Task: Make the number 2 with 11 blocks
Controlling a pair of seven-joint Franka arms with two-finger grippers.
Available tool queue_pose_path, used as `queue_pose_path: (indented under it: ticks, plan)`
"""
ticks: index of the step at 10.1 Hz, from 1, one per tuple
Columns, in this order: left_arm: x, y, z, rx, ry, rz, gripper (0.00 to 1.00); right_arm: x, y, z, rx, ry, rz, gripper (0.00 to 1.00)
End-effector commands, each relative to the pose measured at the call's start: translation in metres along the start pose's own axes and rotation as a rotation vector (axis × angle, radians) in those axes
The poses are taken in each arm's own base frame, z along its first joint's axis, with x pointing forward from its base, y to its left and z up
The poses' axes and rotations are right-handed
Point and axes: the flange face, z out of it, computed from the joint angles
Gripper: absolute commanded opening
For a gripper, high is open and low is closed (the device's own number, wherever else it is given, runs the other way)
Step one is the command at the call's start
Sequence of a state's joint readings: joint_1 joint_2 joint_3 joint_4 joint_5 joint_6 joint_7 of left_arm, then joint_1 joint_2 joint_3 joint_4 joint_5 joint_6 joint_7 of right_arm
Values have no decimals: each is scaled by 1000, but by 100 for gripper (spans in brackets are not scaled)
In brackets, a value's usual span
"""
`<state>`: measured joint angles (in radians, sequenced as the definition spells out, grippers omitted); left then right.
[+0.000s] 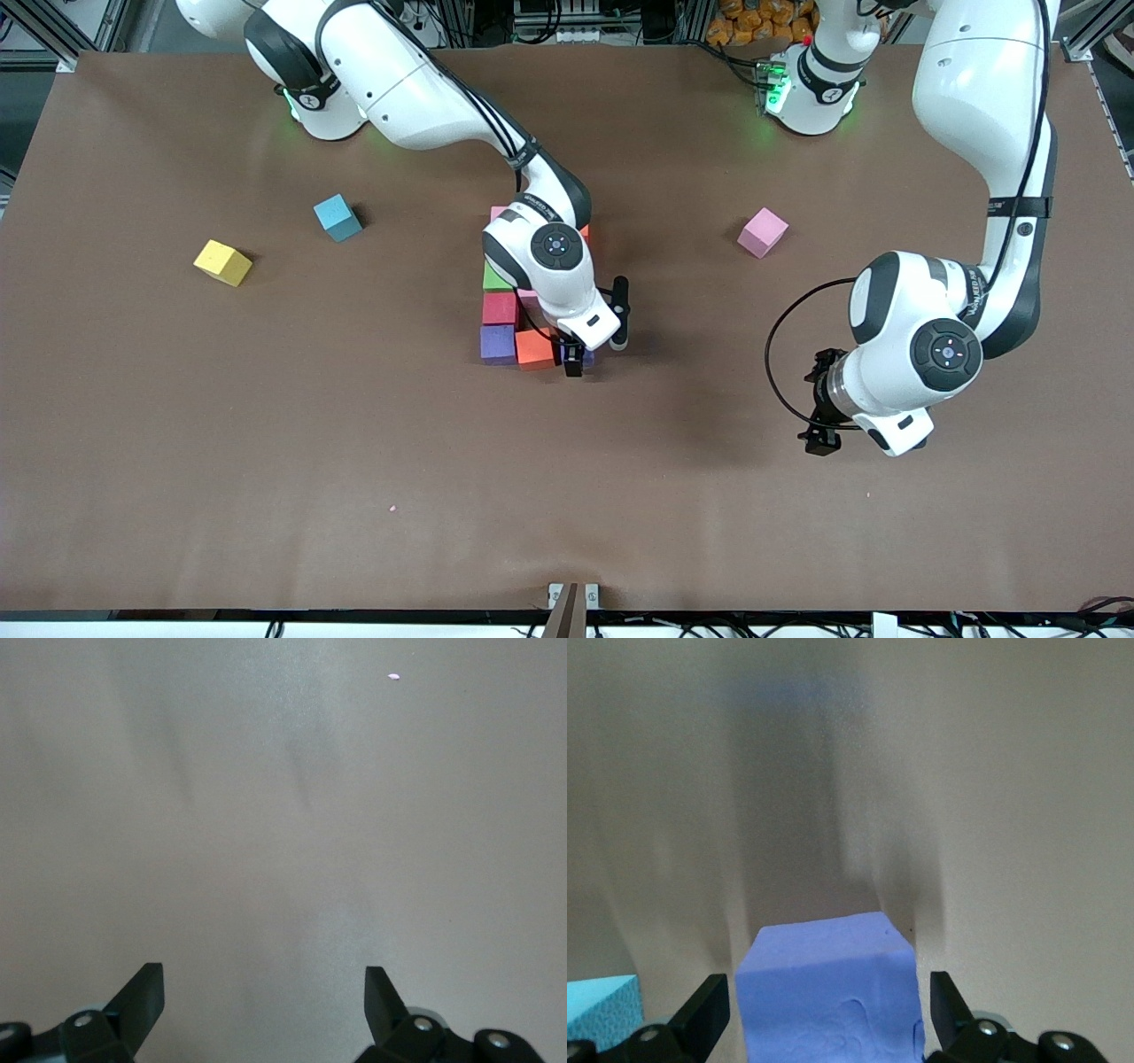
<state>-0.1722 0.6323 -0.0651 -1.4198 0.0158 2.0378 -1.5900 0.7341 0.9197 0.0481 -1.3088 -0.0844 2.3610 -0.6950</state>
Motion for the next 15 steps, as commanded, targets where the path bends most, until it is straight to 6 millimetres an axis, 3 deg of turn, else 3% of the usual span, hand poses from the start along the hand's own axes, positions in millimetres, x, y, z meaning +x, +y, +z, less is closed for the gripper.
queue_pose_path:
  ticks: [1,5,7,9,12,13,15]
  plan:
    - [0,-2,-2,4,9,20,100,-4,-11,-33,10,8,4,100]
    - [-1,-2,-11,-7,13,48,100,-11,-15,-88,-12,27,4,100]
    - [1,-3,-33,-36,21,141,100,-34,-23,-141,-7,44,89,100]
    - [5,-10,-59,-28,31,269,100,-84,-14,-192,20,-8,214,100]
    - [26,-31,-113,8,43,527,100,-208,39,-303,-72,35,435,100]
    - [26,-39,-126,30,40,616,100,-253,48,-331,-45,-10,521,100]
    - [29,-59,-165,68,78,791,100,-319,68,-370,20,-17,860,100]
